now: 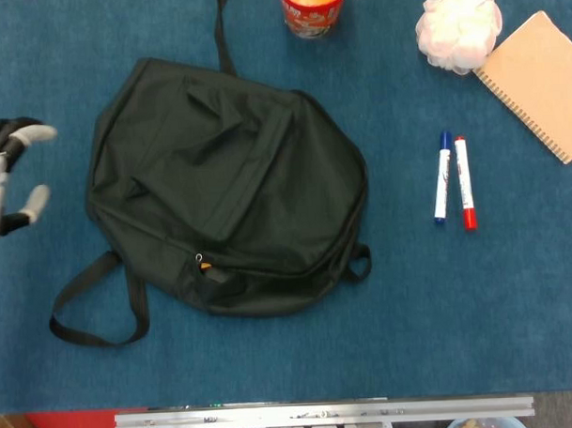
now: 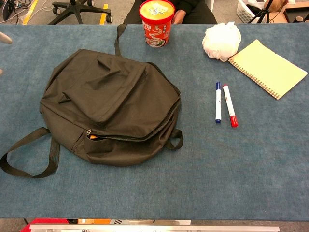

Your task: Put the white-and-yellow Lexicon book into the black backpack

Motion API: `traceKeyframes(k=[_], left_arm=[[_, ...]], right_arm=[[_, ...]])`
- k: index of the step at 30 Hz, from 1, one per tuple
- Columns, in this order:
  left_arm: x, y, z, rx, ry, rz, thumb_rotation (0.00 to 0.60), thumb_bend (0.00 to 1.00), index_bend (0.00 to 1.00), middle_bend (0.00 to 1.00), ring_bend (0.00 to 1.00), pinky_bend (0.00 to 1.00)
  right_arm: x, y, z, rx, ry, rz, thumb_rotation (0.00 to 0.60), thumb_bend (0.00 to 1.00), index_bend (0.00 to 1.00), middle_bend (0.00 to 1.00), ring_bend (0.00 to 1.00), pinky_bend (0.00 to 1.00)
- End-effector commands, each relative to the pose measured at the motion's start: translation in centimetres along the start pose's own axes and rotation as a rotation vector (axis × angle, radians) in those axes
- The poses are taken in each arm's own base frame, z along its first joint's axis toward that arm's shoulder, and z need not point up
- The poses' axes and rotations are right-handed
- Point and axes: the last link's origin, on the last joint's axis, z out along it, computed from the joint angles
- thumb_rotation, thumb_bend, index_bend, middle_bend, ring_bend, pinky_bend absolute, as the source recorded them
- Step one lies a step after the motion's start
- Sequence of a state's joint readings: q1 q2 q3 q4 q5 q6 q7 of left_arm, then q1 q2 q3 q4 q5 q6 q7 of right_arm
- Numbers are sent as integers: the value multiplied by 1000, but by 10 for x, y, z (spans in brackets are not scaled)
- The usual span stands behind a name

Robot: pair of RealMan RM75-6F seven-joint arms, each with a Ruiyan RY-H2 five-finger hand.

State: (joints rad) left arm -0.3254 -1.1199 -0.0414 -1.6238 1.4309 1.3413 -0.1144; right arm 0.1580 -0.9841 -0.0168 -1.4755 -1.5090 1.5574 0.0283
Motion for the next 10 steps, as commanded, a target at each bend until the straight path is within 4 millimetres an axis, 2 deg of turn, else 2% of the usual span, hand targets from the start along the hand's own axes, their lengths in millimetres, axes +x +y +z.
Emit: traceKeyframes(k=[1,5,10], left_arm=[[6,-25,-18,57,32,1,600,307,277,244,201,273],[13,-40,-37,95,74,7,600,307,286,245,201,273],[17,-49,-57,130,87,21,600,307,297,247,201,273]], right_arm=[[-3,4,-5,-24,-2,14,600,408,543,517,409,522],[-4,4,-10,-26,10,30,600,408,543,519,411,522],[-3,3,-13,-30,12,27,600,408,543,521,413,522]])
